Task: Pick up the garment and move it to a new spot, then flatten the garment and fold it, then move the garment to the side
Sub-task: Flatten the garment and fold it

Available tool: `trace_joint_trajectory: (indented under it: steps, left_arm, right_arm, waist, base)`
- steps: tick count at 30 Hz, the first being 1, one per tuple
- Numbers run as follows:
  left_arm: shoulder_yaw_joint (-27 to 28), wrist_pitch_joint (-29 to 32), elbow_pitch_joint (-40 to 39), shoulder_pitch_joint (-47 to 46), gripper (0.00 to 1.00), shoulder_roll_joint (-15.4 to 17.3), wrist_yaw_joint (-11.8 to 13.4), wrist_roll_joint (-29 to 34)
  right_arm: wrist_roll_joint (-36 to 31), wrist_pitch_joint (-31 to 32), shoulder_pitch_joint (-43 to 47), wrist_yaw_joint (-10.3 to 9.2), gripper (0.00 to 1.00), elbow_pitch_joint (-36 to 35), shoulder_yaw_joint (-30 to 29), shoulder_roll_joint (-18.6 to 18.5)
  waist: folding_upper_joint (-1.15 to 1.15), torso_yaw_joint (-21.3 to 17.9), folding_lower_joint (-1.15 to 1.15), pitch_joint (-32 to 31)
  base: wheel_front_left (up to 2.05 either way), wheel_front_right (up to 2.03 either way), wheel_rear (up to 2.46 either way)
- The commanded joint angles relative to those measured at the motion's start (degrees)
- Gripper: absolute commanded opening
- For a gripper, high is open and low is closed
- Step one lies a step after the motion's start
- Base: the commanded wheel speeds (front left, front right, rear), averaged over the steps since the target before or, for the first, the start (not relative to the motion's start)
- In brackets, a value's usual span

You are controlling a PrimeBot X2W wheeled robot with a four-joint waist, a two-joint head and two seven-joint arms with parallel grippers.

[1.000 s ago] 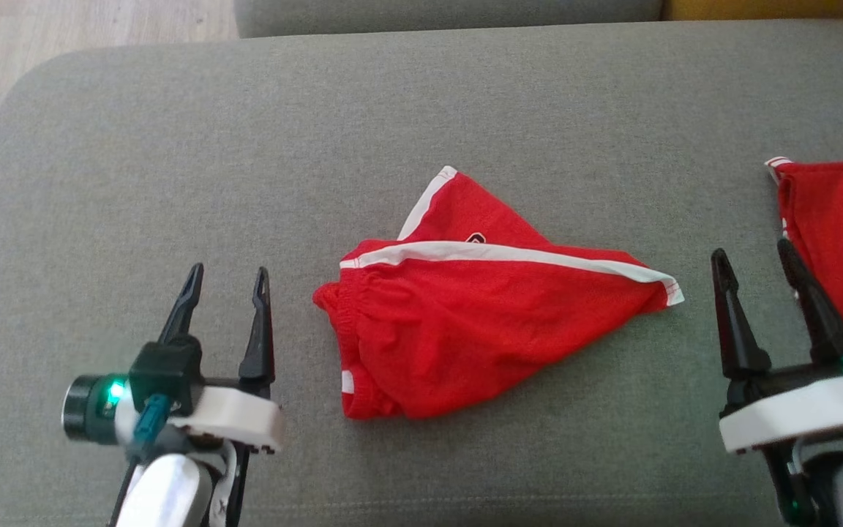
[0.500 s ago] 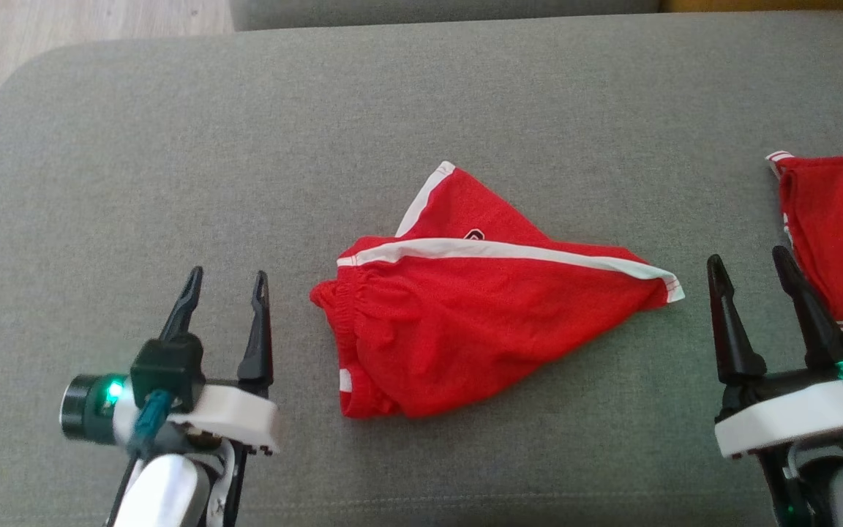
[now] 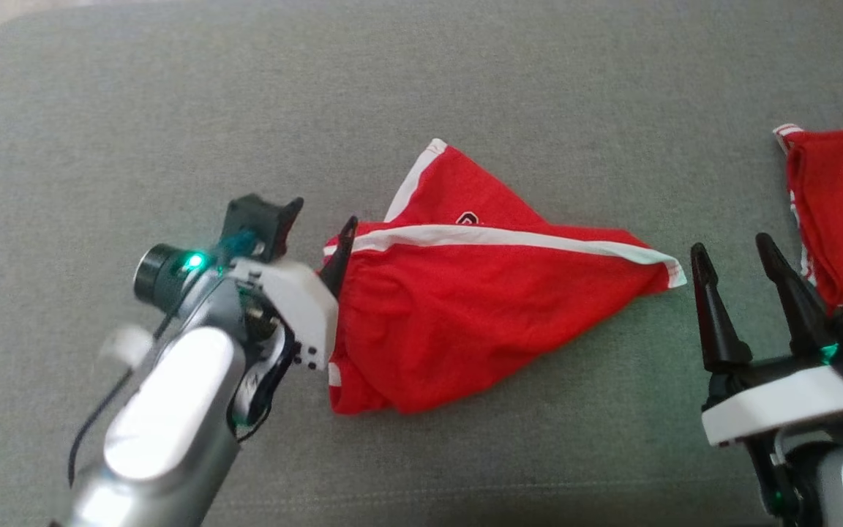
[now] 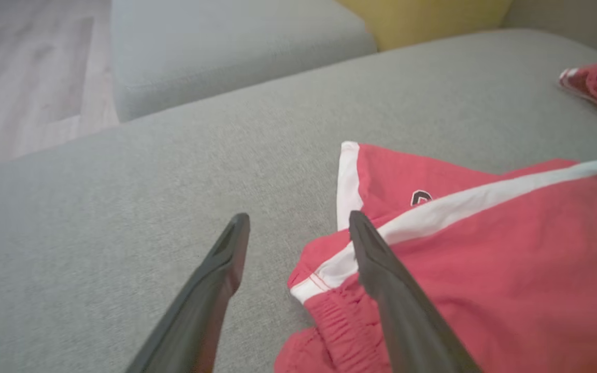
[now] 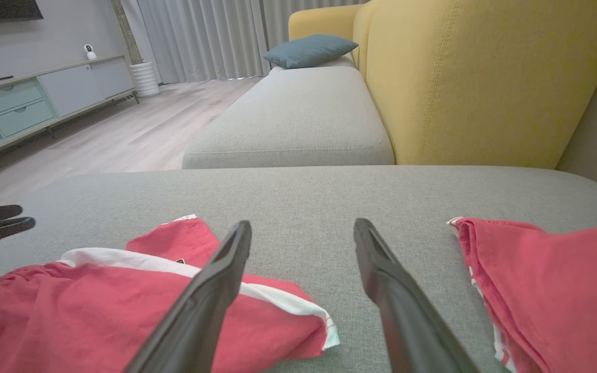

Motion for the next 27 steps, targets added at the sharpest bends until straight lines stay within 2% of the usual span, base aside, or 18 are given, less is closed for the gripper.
trace_joint_trajectory:
  steps: [1,6,14,15,17,18,23,27]
  left_arm:
    - [1.43,2.62,0.56,-3.84,1.00,0.65,-1.34,-0.87]
    - [-0.13,6.91,4.30,-6.10,1.00,0.51,-3.40,-1.50]
    - [-1.26,10.99,8.99,-7.30,1.00,0.46,-5.11,-3.01]
    - [-1.32,11.00,9.12,-7.39,0.84,0.41,-5.09,-3.03]
    - [-1.49,11.01,9.28,-7.59,0.11,0.34,-5.12,-3.07]
    - [-1.56,11.04,9.32,-7.66,0.00,0.28,-5.22,-3.19]
    - [-1.89,10.14,9.10,-8.19,0.00,0.60,-4.96,-2.65]
    - [-1.99,9.06,7.89,-8.02,0.00,0.64,-4.49,-2.46]
  right_arm:
    - [0.44,0.11,-1.83,0.37,1.00,-1.57,1.24,-0.26]
    - [0.62,-0.05,-1.93,0.37,1.00,-0.95,1.00,0.01]
    - [0.81,-0.29,-2.08,0.37,1.00,-0.32,0.89,0.44]
    - [0.81,-0.30,-2.11,0.37,1.00,-0.25,0.90,0.45]
    - [0.81,-0.30,-2.15,0.37,1.00,-0.15,0.90,0.47]
    - [0.81,-0.31,-2.18,0.37,1.00,-0.13,0.86,0.48]
    - [0.66,0.10,-2.24,0.37,1.00,0.27,0.76,0.30]
    - [0.62,2.41,-2.06,0.37,1.00,2.64,1.33,-1.56]
  waist:
    - [0.00,-0.90,0.00,0.91]
    - [0.00,-1.87,0.00,1.65]
    - [0.00,-2.54,0.00,2.26]
    - [0.00,-2.52,0.00,2.26]
    - [0.00,-2.46,0.00,2.28]
    - [0.00,-2.39,0.00,2.30]
    - [0.00,-2.13,0.00,2.27]
    - [0.00,-1.87,0.00,2.24]
  base:
    - [0.00,0.00,0.00]
    - [0.00,0.00,0.00]
    - [0.00,0.00,0.00]
    - [0.00,0.00,0.00]
    - [0.00,0.00,0.00]
    - [0.00,0.00,0.00]
    - [0.00,0.00,0.00]
    - [0.00,0.00,0.00]
